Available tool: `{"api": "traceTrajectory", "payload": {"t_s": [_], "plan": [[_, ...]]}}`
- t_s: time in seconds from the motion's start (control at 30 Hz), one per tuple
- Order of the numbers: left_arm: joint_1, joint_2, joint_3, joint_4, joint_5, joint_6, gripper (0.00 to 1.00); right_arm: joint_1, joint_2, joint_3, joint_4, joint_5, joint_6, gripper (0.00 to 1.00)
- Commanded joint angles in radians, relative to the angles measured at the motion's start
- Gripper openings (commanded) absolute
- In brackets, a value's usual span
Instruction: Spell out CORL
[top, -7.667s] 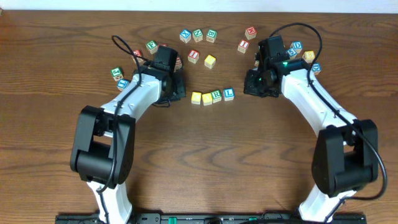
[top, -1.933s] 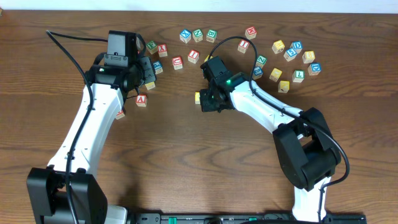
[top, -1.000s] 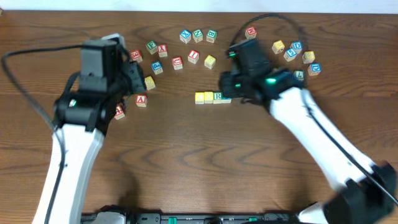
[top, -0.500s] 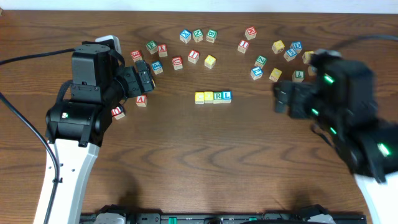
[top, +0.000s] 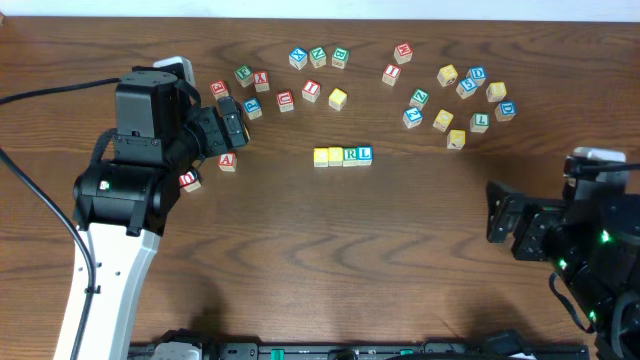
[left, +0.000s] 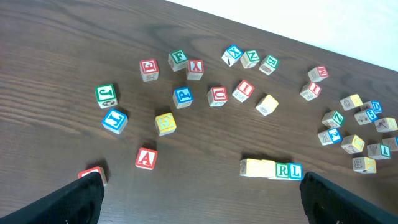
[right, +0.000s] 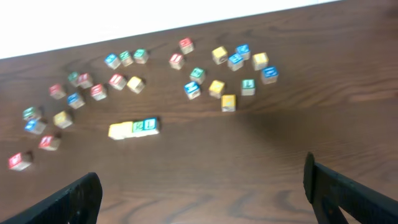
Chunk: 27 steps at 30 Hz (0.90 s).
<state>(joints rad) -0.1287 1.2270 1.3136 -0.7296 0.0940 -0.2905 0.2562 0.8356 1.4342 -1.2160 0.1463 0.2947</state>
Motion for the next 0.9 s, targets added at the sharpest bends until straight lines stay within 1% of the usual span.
{"api": "traceTrajectory", "payload": {"t_s": [0.0,0.1,0.17,0.27,0.33,0.4,0.53,0.67,0.87], "plan": [[0.0,0.004,-0.005,0.0,-0.013,0.005,0.99,-0.008,0.001,0.004,-0.002,0.099,-0.02,0.99],[0.0,0.004,-0.005,0.0,-0.013,0.005,0.99,-0.008,0.005,-0.001,0.018,0.126,-0.019,0.99],[0.0,0.004,-0.005,0.0,-0.013,0.005,0.99,-0.008,0.01,-0.012,0.063,0.138,-0.019,0.99],[0.0,0.004,-0.005,0.0,-0.013,0.005,0.99,-0.031,0.001,-0.066,0.175,0.144,-0.023,0.99],[0.0,0.004,-0.005,0.0,-0.013,0.005,0.99,-0.074,-0.025,-0.127,0.261,0.098,-0.04,0.99],[0.0,0.004,-0.005,0.0,-0.013,0.005,0.99,-0.121,-0.067,-0.216,0.38,0.027,-0.091,0.99],[0.0,0.004,-0.005,0.0,-0.013,0.005,1.0,-0.204,-0.195,-0.462,0.677,-0.113,-0.196,0.99],[0.0,0.004,-0.005,0.0,-0.013,0.005,0.99,-0.245,-0.349,-0.718,0.906,-0.149,-0.203,0.99],[0.0,0.004,-0.005,0.0,-0.013,0.005,1.0,-0.273,-0.57,-1.048,1.151,-0.15,-0.203,0.99]]}}
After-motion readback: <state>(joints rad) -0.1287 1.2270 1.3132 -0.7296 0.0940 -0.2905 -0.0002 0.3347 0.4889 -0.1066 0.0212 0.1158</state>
